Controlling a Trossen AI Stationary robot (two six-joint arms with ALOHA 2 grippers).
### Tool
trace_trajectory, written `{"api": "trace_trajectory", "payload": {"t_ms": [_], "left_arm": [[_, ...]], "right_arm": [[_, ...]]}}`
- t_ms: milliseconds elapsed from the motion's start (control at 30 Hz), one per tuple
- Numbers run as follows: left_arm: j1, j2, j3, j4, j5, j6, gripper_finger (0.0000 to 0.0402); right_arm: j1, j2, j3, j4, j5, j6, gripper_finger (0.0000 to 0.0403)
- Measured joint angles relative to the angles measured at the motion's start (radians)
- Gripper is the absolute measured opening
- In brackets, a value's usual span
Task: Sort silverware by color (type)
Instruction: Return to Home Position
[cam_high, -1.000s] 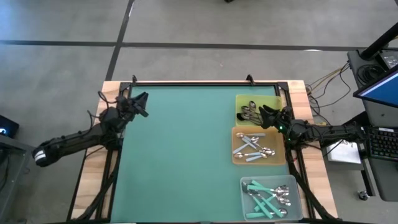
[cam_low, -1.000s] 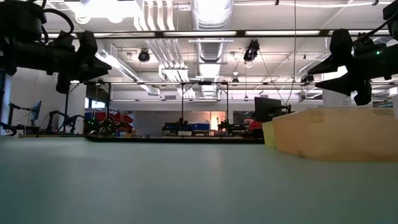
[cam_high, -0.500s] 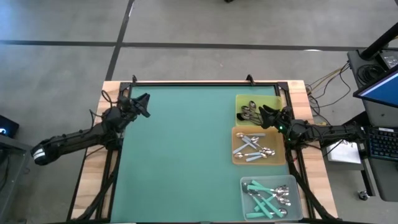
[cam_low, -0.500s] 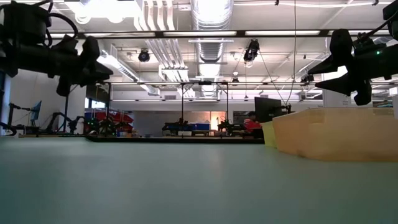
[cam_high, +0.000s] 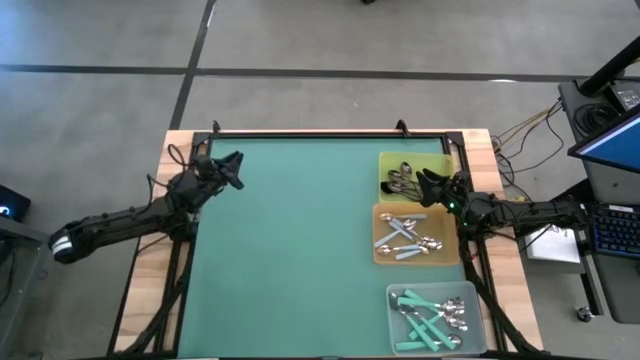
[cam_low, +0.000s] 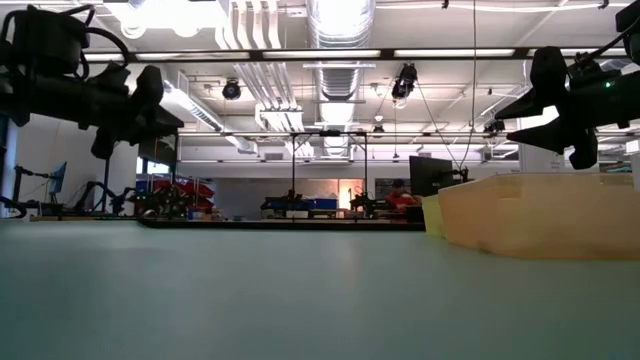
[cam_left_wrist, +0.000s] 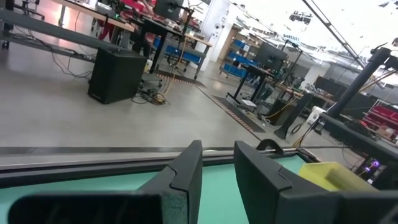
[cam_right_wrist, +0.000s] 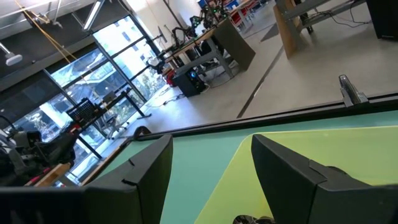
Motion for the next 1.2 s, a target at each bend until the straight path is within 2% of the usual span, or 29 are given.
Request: {"api": "trace_trajectory", "payload": {"t_ms": [1200], "left_arm": [[0.0,0.133,0.0,0.0,0.0,0.0,0.0075]], "right_arm": [[0.0,0.0,0.0,0.0,0.0,0.0,0.021]]}}
